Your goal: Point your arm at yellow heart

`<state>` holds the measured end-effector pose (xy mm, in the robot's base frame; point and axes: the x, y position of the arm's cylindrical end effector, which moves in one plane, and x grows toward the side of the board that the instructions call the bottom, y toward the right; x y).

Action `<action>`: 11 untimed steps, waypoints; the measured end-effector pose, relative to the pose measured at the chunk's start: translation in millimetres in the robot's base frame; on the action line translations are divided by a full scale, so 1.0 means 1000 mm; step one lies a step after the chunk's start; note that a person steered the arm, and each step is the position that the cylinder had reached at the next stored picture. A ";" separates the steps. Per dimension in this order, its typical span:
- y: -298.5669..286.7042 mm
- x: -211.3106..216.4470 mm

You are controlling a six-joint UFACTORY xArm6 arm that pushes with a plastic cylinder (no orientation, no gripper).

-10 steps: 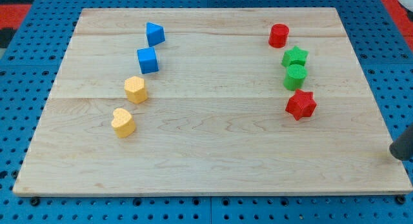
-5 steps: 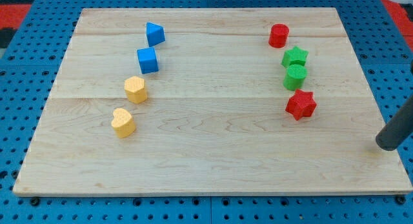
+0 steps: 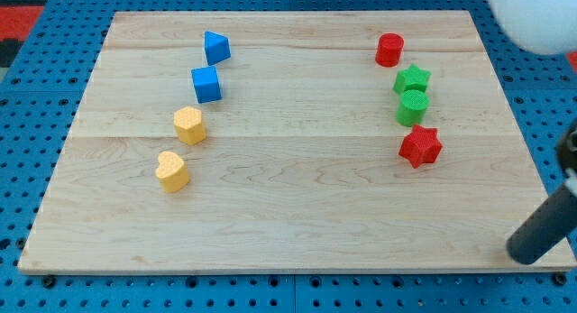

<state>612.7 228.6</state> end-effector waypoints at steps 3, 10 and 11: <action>-0.122 -0.006; -0.306 -0.047; -0.310 -0.052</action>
<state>560.9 -81.5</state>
